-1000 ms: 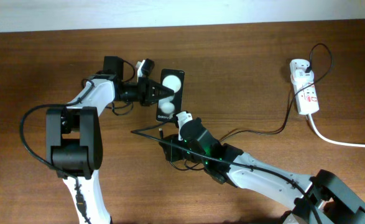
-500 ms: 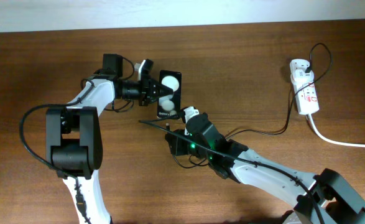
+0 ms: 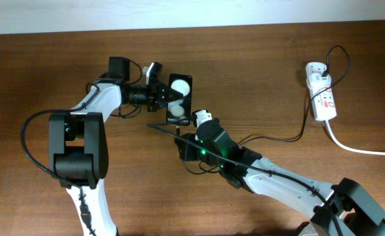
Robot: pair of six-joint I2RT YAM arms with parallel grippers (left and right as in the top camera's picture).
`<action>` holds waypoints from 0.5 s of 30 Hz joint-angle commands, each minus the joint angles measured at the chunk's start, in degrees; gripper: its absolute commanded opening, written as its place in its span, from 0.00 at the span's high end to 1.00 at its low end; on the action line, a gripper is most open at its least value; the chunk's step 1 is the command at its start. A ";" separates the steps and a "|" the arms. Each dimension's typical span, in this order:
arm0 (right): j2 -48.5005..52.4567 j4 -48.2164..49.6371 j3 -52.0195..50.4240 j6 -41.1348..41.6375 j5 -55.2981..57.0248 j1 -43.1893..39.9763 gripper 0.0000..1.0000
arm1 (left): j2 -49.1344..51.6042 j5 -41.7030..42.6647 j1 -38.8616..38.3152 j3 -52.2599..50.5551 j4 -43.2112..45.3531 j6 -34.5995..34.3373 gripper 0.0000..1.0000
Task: Plug charger to phone and switch on socket
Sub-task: 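Push the cable plug up into the phone's bottom port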
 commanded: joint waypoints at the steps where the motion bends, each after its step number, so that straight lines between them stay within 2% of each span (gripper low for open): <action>1: -1.22 0.66 -0.11 0.85 0.98 -0.28 0.96 | -1.75 4.04 -0.17 0.09 0.33 -0.31 1.00; 15: -1.22 0.63 -0.11 3.65 2.01 -0.28 0.96 | -1.75 6.16 -0.17 0.09 0.28 -1.03 0.99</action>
